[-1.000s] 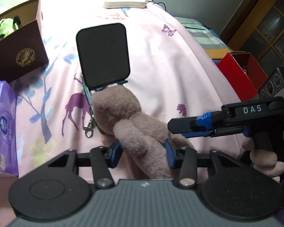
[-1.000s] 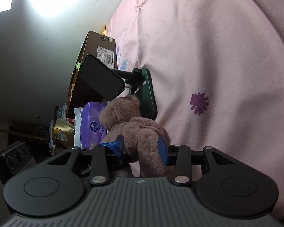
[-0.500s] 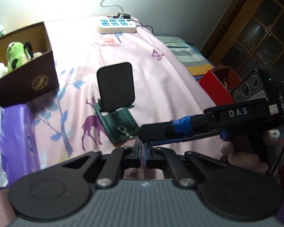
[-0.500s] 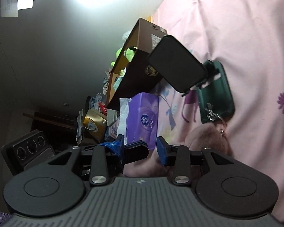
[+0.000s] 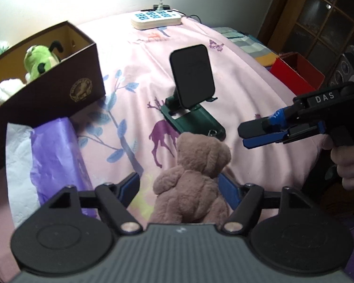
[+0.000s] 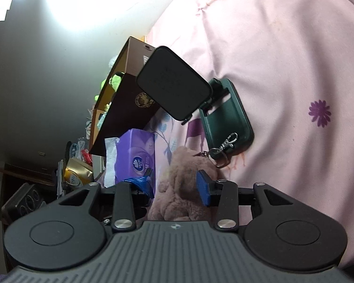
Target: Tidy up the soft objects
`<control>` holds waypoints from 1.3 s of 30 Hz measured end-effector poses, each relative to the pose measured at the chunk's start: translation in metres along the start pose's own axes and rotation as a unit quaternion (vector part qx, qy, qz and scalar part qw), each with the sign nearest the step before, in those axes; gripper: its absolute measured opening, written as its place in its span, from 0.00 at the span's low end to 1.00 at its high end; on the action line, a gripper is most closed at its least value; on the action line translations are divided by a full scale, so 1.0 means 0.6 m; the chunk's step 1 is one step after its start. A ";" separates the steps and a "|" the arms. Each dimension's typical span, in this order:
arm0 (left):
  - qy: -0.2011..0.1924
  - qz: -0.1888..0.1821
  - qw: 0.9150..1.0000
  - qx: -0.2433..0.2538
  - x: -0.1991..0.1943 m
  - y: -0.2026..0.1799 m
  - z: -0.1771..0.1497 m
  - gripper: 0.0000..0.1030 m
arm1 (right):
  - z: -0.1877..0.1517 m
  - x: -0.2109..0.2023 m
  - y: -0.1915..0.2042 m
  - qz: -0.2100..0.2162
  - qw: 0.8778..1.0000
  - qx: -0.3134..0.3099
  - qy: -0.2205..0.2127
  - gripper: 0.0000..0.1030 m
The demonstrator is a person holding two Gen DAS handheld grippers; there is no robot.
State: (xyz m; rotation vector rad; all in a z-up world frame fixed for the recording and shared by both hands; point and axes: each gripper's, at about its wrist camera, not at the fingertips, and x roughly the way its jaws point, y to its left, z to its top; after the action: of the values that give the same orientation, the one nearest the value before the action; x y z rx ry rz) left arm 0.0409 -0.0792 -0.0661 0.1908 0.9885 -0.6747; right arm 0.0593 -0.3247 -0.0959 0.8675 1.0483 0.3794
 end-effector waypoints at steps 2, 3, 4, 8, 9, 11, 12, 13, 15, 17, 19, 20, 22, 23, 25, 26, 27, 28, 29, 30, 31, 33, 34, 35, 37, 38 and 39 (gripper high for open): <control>0.012 -0.010 1.000 0.010 0.018 -0.002 -0.001 0.71 | -0.011 0.009 0.002 -0.015 1.000 -0.019 0.004 0.23; 0.021 -0.016 1.000 0.009 0.029 0.000 -0.002 0.71 | -0.017 0.017 0.005 -0.024 0.999 -0.026 0.007 0.23; 0.031 -0.021 0.999 0.006 0.041 0.004 -0.003 0.71 | -0.022 0.026 0.005 -0.030 0.999 -0.029 0.008 0.23; 0.074 -0.027 0.997 -0.022 0.079 0.022 -0.002 0.74 | -0.034 0.052 0.001 -0.033 0.999 -0.027 0.008 0.23; 0.077 -0.030 0.996 -0.025 0.082 0.023 0.000 0.74 | -0.035 0.058 0.000 -0.035 0.999 -0.026 0.004 0.23; 0.079 -0.029 0.996 -0.019 0.084 0.022 0.004 0.74 | -0.038 0.070 0.000 -0.037 0.999 -0.022 0.001 0.23; 0.080 -0.028 0.996 -0.017 0.085 0.021 0.006 0.74 | -0.039 0.073 0.001 -0.035 0.999 -0.022 0.001 0.23; 0.082 -0.025 0.996 -0.016 0.087 0.020 0.007 0.74 | -0.039 0.077 0.002 -0.033 0.999 -0.022 -0.002 0.24; 0.085 -0.020 0.996 -0.014 0.091 0.019 0.009 0.74 | -0.038 0.083 0.006 -0.032 0.999 -0.024 -0.008 0.24; 0.086 -0.017 0.996 -0.013 0.091 0.018 0.010 0.74 | -0.037 0.087 0.009 -0.031 0.999 -0.028 -0.014 0.24; 0.088 -0.015 0.996 -0.012 0.091 0.019 0.011 0.74 | -0.038 0.089 0.010 -0.030 0.999 -0.028 -0.018 0.24; 0.088 -0.014 0.996 -0.013 0.090 0.020 0.012 0.74 | -0.038 0.090 0.011 -0.030 0.999 -0.028 -0.020 0.24; 0.089 -0.014 0.996 -0.015 0.091 0.022 0.013 0.74 | -0.041 0.091 0.015 -0.029 0.999 -0.032 -0.022 0.24; 0.089 -0.014 0.996 -0.015 0.090 0.023 0.013 0.74 | -0.042 0.091 0.017 -0.028 0.999 -0.037 -0.021 0.25; 0.090 -0.014 0.996 -0.015 0.091 0.023 0.013 0.74 | -0.042 0.094 0.020 -0.031 0.998 -0.043 -0.020 0.25; 0.091 -0.014 0.996 -0.014 0.092 0.023 0.013 0.74 | -0.041 0.095 0.019 -0.030 0.998 -0.042 -0.020 0.25; 0.093 -0.014 0.996 -0.014 0.093 0.023 0.013 0.74 | -0.040 0.097 0.017 -0.030 0.999 -0.040 -0.019 0.25; 0.093 -0.015 0.995 -0.014 0.094 0.022 0.012 0.74 | -0.040 0.099 0.016 -0.027 0.999 -0.039 -0.019 0.25; 0.094 -0.016 0.995 -0.014 0.094 0.022 0.012 0.74 | -0.040 0.100 0.014 -0.025 0.999 -0.038 -0.020 0.26; 0.093 -0.015 0.995 -0.015 0.094 0.022 0.011 0.74 | -0.039 0.101 0.013 -0.023 0.999 -0.034 -0.020 0.26; 0.093 -0.015 0.995 -0.016 0.094 0.022 0.011 0.74 | -0.039 0.101 0.013 -0.022 0.999 -0.032 -0.021 0.26; 0.093 -0.017 0.995 -0.019 0.095 0.024 0.011 0.74 | -0.040 0.099 0.012 -0.021 0.999 -0.030 -0.021 0.26; 0.093 -0.018 0.995 -0.021 0.095 0.024 0.011 0.74 | -0.040 0.099 0.012 -0.020 0.999 -0.030 -0.019 0.26; 0.093 -0.017 0.995 -0.021 0.095 0.024 0.010 0.74 | -0.041 0.098 0.012 -0.021 0.999 -0.031 -0.019 0.23; 0.090 -0.015 0.996 -0.019 0.094 0.022 0.009 0.74 | -0.042 0.097 0.014 -0.023 0.999 -0.036 -0.019 0.22; 0.089 -0.015 0.996 -0.019 0.094 0.021 0.008 0.74 | -0.043 0.096 0.015 -0.024 0.999 -0.039 -0.019 0.22; 0.089 -0.015 0.996 -0.018 0.094 0.021 0.007 0.74 | -0.044 0.096 0.016 -0.024 0.999 -0.042 -0.019 0.22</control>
State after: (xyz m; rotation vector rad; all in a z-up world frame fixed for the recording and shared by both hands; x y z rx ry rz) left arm 0.0722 -0.0957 -0.1117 0.2068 1.1751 -0.6750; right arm 0.0649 -0.2698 -0.1282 0.7711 1.0103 0.3624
